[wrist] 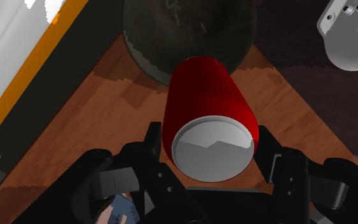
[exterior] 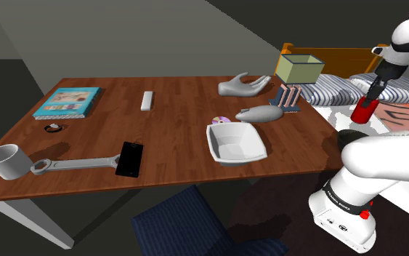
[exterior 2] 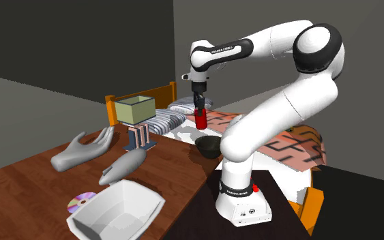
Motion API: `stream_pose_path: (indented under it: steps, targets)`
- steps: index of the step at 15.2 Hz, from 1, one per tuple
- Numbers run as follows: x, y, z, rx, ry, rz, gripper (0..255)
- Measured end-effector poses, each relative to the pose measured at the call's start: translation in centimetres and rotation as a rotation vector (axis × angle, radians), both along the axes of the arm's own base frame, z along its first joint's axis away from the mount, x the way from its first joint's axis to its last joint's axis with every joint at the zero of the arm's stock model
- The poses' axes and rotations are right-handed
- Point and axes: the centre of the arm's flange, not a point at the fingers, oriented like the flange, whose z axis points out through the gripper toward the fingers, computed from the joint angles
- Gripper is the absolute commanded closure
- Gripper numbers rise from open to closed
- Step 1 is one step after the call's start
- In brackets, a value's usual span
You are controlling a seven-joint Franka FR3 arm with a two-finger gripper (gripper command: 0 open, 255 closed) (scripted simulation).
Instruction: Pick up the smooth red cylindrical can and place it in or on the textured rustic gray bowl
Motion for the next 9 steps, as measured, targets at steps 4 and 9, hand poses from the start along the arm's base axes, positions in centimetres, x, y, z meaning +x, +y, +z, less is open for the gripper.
stream_pose_path:
  steps: [4, 9]
  targets:
    - [-4.5, -1.7, 0.8, 0.0, 0.0, 0.0, 255]
    - [-7.3, -2.4, -0.5, 0.001, 0.001, 0.001, 255]
